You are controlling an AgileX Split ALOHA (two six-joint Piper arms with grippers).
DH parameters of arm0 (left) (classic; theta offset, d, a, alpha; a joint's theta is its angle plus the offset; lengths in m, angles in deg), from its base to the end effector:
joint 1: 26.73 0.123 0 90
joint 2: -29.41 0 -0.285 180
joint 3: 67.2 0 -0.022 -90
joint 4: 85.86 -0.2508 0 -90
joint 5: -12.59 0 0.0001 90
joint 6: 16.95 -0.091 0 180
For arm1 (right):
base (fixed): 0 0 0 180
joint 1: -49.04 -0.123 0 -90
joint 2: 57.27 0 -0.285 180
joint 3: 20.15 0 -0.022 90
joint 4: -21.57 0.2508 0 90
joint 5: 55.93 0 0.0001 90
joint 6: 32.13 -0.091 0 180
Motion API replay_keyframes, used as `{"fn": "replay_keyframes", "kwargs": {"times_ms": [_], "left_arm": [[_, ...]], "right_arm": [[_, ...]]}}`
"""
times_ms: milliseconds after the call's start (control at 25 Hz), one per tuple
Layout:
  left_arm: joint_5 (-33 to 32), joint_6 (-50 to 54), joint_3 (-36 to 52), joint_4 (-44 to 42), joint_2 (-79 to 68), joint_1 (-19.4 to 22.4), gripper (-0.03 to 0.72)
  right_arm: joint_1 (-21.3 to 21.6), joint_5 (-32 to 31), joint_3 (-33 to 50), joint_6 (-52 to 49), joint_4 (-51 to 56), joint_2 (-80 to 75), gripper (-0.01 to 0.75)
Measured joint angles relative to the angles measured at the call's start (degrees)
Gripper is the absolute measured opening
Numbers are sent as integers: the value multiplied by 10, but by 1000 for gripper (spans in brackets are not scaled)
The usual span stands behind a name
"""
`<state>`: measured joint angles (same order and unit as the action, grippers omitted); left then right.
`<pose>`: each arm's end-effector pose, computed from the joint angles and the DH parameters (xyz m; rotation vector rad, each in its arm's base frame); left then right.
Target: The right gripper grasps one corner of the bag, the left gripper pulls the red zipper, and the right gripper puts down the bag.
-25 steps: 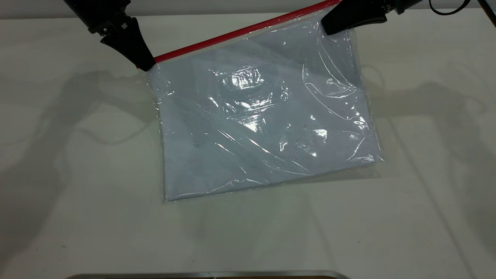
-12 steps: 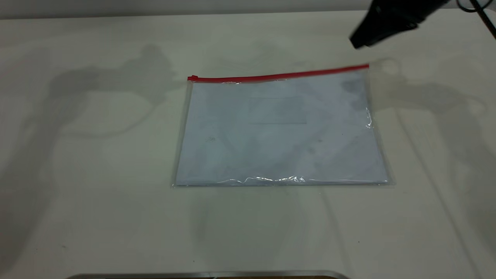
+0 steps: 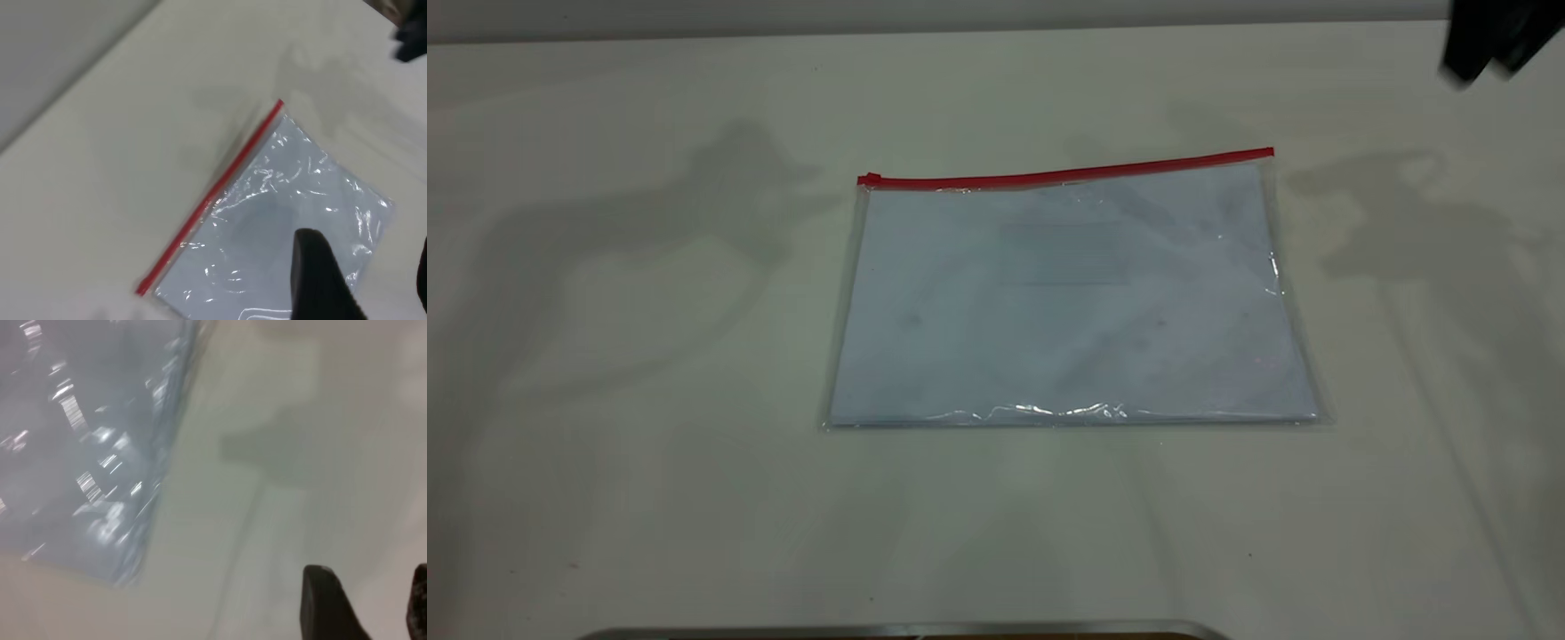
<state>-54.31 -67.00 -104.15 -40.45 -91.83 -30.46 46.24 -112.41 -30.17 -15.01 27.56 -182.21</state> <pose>0.4317 -0.0879 0.3586 0.9071 2.1213 -0.6713 0.4127 0.0281 0.1813 -0.4400 2.9469 0.1074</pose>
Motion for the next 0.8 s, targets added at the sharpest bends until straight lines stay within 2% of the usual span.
{"fn": "replay_keyframes", "kwargs": {"times_ms": [120, 320, 480, 640, 800], "left_arm": [[0, 70, 1, -56, 56, -2, 427], [0, 217, 1, -181, 160, -4, 420], [0, 281, 20, -250, 240, -4, 396], [0, 295, 113, -266, 324, -4, 391], [0, 305, 258, -283, 403, -4, 389]], "right_arm": [[-1, -55, 0, -6, 37, 84, 306], [-1, -110, 0, -6, 66, 232, 301], [-1, -142, 1, -6, 66, 340, 299], [-1, -143, 50, -6, 67, 443, 299], [-1, -143, 150, -7, 62, 554, 299]]}}
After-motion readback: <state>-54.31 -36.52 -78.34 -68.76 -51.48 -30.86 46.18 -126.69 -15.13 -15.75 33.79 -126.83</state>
